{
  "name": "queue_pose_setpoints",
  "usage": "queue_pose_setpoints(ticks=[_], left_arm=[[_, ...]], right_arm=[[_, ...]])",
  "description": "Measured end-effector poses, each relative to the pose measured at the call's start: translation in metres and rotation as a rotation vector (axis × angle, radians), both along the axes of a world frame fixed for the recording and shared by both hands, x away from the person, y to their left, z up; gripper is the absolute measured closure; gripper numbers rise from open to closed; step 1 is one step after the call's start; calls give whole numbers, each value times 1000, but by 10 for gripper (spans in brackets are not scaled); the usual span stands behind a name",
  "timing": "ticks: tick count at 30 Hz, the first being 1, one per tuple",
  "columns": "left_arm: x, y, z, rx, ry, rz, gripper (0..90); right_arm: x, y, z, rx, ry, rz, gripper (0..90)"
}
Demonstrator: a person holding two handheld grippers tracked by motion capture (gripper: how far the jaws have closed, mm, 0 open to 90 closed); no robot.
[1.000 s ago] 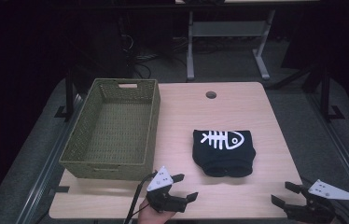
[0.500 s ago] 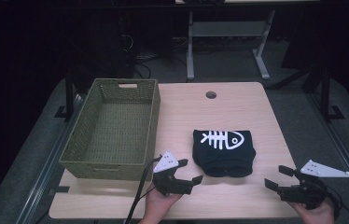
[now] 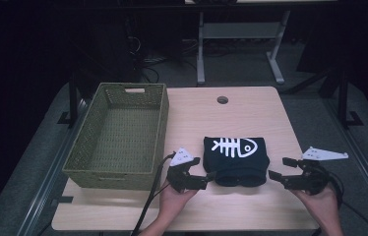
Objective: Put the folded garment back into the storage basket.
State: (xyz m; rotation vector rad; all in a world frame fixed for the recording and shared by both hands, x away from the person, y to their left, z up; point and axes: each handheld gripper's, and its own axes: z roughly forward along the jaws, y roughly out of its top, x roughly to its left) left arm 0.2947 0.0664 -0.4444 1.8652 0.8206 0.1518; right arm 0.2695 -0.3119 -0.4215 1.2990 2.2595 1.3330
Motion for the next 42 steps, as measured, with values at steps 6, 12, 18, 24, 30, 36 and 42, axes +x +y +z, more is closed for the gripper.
queue_pose_setpoints(ticks=[6, 12, 18, 24, 30, 36, 42], left_arm=[[18, -5, -10, 3, 61, 45, 193], [35, -10, -12, -2, 68, 80, 199], [50, -18, -19, -8, 123, 104, 205], [65, -21, -28, -25, 204, 130, 223], [69, -27, -31, 17, 227, 135, 236], [70, -29, -34, 37, 233, 143, 241], [69, -31, -34, 49, 221, 144, 251]], right_arm=[[23, -2, -7, -1, 42, -14, 156], [44, 0, -13, -3, 94, -28, 157], [65, 2, -24, 2, 124, -63, 176], [79, 7, -42, 11, 172, -88, 202], [85, 12, -50, 8, 225, -93, 218], [84, 13, -50, -10, 218, -97, 226], [83, 13, -50, -2, 224, -142, 222]])
